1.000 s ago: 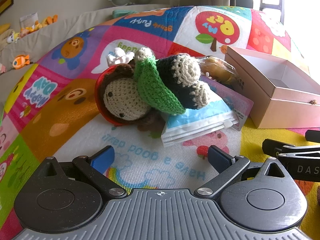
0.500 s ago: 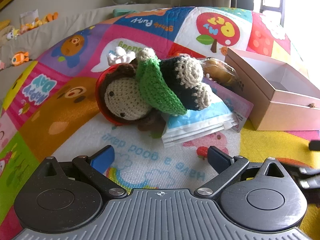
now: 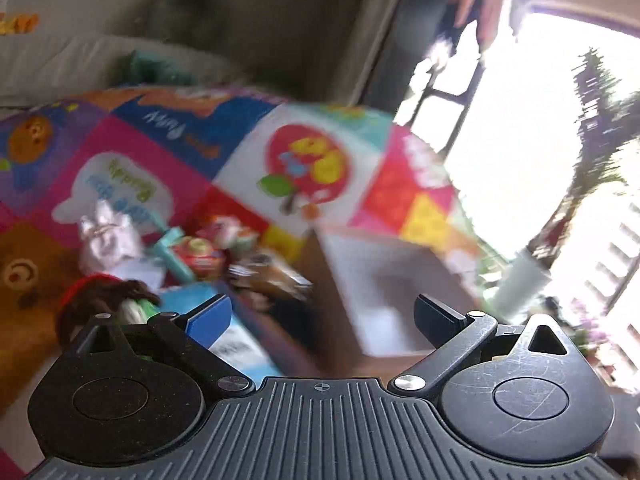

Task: Organize objects
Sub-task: 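Grasp the blue wet-wipes pack with the left tool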

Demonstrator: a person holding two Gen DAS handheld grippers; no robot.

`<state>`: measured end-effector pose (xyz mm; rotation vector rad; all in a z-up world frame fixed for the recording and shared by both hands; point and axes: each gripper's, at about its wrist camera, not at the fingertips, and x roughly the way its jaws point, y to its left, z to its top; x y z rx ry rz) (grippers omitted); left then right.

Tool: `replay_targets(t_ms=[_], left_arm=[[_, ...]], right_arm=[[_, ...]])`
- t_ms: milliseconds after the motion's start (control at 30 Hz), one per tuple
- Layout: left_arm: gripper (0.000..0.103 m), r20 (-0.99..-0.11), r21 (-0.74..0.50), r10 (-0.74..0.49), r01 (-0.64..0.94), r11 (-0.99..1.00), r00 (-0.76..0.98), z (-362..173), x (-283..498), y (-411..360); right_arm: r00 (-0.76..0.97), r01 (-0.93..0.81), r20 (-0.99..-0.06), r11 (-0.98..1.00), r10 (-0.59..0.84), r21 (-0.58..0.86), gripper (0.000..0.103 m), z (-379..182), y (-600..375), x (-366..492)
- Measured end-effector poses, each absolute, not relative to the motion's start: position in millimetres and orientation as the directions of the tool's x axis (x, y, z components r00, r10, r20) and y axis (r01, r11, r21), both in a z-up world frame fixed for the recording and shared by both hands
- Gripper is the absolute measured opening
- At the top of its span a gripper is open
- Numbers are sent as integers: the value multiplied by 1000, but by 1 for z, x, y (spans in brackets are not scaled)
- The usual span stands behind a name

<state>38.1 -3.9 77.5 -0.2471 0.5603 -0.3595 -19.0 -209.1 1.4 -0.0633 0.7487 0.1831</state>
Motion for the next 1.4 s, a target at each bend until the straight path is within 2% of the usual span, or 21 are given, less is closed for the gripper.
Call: replay_targets(t_ms=[67, 100, 133, 200, 400, 533, 633, 667, 867, 1000, 1033, 1100, 1200, 1300, 1400], left_arm=[[95, -526, -281, -325, 200, 938, 786, 70, 50, 6], [80, -535, -256, -297, 183, 949, 791, 70, 47, 11], [57, -552, -223, -257, 157, 962, 793, 71, 42, 16], [34, -604, -185, -209, 119, 975, 769, 71, 33, 26], [34, -722, -65, -139, 133, 989, 678, 51, 6, 44], [34, -660, -80, -171, 158, 984, 731, 57, -18, 46], [36, -585, -25, -175, 198, 980, 792, 69, -30, 33], [36, -584, -3, -168, 205, 979, 794, 68, -29, 28], [36, -717, 7, -205, 300, 954, 666, 28, -27, -8], [42, -692, 5, -255, 357, 934, 676, 18, -35, -22], [49, -697, -25, -276, 362, 932, 662, 19, -32, -21], [50, -702, -88, -300, 340, 936, 646, 22, -23, -17], [48, -645, -170, -307, 260, 951, 700, 42, -20, -4], [48, -594, -161, -229, 165, 973, 771, 60, -6, -3], [48, -598, -156, -174, 100, 983, 783, 66, 26, -9]], right_arm=[[717, -188, -682, 982, 143, 8, 103, 1, -209, -19], [717, -188, -682, 982, 143, 9, 103, 1, -209, -19], [717, -188, -682, 982, 143, 8, 103, 1, -209, -19], [717, -188, -682, 982, 143, 8, 103, 1, -209, -19], [717, -187, -682, 982, 142, 8, 103, 1, -210, -19], [717, -187, -682, 982, 142, 9, 103, 2, -210, -19], [717, -187, -682, 982, 142, 9, 103, 2, -210, -20], [717, -187, -682, 982, 142, 8, 103, 2, -210, -20], [717, -187, -682, 982, 143, 10, 103, 1, -210, -19], [717, -187, -682, 982, 144, 10, 103, 2, -210, -20], [717, -187, -682, 982, 143, 10, 103, 2, -210, -20], [717, -187, -682, 982, 143, 10, 103, 2, -210, -20], [717, -187, -682, 982, 143, 10, 103, 2, -210, -19], [717, -186, -682, 982, 143, 11, 103, 2, -210, -20], [717, -186, -682, 982, 144, 11, 103, 2, -210, -20]])
